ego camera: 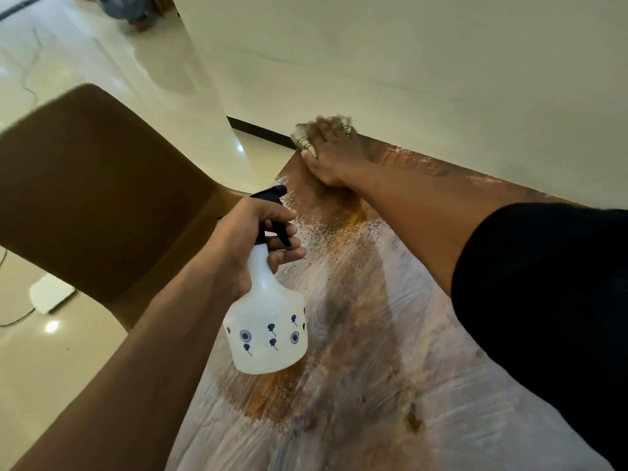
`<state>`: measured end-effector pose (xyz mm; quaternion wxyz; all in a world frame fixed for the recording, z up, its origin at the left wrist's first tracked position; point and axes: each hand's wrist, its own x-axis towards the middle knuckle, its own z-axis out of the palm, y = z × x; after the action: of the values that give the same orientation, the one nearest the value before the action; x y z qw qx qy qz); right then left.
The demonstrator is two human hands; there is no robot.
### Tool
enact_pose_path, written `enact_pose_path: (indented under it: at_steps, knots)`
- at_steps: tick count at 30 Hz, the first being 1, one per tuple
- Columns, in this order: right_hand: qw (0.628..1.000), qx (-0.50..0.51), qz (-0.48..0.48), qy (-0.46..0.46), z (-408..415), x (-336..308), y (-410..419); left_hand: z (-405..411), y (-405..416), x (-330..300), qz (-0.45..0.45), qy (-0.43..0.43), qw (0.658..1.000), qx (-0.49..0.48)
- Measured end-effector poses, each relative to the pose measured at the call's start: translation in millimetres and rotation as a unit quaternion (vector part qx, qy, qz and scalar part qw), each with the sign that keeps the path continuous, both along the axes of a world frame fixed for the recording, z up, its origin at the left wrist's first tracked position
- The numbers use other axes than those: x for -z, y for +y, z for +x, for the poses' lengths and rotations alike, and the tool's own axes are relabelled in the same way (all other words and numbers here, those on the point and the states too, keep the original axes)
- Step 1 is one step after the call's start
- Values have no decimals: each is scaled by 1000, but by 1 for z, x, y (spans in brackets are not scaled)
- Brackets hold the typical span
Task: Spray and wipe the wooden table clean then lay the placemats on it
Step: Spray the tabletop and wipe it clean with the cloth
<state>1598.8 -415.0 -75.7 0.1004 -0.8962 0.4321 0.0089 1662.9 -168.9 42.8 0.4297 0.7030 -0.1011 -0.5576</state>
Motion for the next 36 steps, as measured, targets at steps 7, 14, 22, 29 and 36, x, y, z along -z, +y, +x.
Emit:
enact_pose_path:
  at_steps: [7,14,22,29,36]
  knots:
    - [992,122,14,-9,23,-3,16,9,7,1,-1,9,1000,1]
    - [1000,-10,-3,-26,15,6,53,4,11,-14,-17,6,1000,-26]
    - [999,37,14,-17,-21,-1,21,-18,8,-16,-22,19,999,-26]
    - [990,126,12,-59,-73,10,39,-42,10,-5,-15,39,999,-8]
    - [971,236,-6,-44,-175,17,55,-64,16,-6,-17,53,998,-12]
